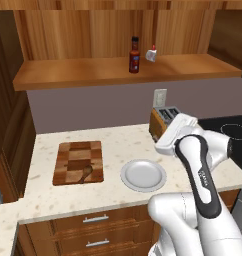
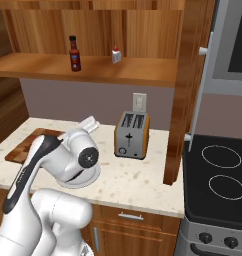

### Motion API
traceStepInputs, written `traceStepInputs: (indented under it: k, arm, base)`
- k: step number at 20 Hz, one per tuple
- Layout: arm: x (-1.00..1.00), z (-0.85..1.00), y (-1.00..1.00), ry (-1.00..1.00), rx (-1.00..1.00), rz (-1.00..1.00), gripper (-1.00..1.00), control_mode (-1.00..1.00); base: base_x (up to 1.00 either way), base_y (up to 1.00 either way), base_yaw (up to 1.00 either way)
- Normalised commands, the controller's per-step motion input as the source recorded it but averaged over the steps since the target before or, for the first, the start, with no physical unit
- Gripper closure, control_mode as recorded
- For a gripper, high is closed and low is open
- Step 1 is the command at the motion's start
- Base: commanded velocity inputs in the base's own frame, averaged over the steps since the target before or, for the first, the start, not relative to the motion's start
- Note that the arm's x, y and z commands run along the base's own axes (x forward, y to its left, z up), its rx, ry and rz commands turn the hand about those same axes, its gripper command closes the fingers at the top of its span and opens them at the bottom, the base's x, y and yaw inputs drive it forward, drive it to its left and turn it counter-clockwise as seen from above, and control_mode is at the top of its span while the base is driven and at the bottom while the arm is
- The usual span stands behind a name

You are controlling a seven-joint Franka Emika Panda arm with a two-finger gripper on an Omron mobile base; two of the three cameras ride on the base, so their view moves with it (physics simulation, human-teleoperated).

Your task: Pick the chicken drumstick from the plate and place it on the cutting board. Then pick the condiment bottle from the cabinet and place it next to the cutting board.

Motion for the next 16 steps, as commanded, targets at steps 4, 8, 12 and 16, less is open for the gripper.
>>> traceStepInputs:
  k: [4, 8, 12, 16]
  arm:
    - [0.0, 0.22, -0.06, 0.01, 0.14, -0.04, -1.0, -1.0]
    - [0.0, 0.25, -0.01, 0.01, 0.1, -0.04, -1.0, -1.0]
    - [0.0, 0.25, 0.0, 0.0, 0.08, -0.04, -1.0, -1.0]
    - [0.0, 0.27, 0.0, 0.01, 0.07, -0.05, -1.0, -1.0]
  base:
    - [0.0, 0.0, 0.0]
    - [0.0, 0.0, 0.0]
    - [0.0, 0.0, 0.0]
    - [0.0, 0.0, 0.0]
